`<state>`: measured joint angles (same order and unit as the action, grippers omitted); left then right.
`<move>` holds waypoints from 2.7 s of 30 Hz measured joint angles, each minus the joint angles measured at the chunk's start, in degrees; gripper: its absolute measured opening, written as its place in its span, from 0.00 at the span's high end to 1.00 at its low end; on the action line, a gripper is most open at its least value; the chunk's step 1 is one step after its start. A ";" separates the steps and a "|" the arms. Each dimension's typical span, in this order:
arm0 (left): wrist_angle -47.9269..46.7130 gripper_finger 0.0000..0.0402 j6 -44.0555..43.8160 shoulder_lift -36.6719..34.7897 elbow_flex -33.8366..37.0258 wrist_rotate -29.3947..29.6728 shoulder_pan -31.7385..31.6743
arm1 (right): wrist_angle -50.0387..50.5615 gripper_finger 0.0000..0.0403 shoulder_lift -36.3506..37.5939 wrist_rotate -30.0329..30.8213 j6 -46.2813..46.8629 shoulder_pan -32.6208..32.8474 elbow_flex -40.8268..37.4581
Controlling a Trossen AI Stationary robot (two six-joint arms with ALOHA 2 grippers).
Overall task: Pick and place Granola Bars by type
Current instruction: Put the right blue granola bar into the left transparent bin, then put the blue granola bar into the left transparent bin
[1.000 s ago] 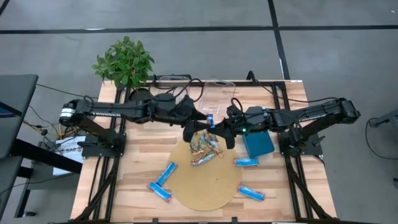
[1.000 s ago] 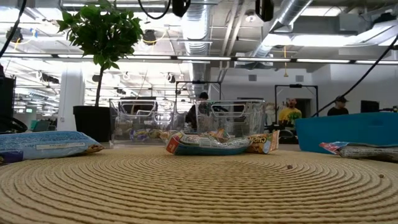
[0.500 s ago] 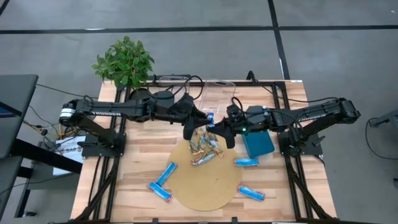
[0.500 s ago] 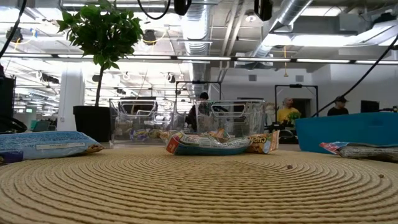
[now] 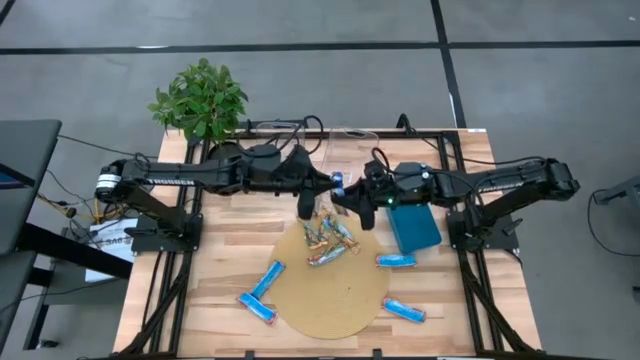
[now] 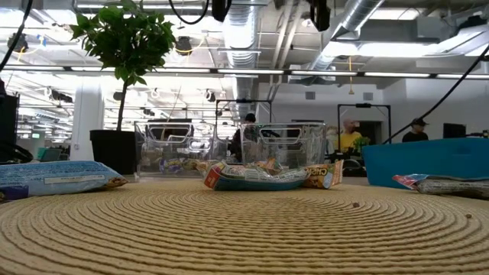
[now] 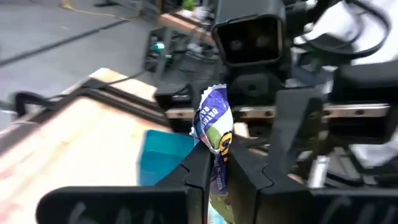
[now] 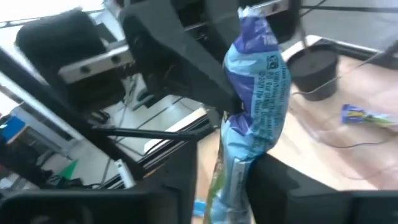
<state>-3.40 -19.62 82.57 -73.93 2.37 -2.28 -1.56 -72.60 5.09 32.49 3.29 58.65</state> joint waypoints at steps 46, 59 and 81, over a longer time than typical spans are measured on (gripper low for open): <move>-43.29 0.54 11.76 -1.36 0.09 -0.50 -14.61 | 22.70 0.57 0.58 -7.78 -10.63 -6.17 0.00; -60.42 0.61 -20.13 -1.76 0.11 -0.04 10.21 | 36.40 0.63 4.52 -2.13 -8.82 7.53 0.00; -56.94 0.54 -46.69 20.68 0.11 0.87 30.63 | 40.25 0.70 4.44 -3.72 -14.53 10.62 0.00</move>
<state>-60.34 -66.31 103.26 -73.83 3.24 28.35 38.69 -68.16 1.37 17.96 13.91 58.65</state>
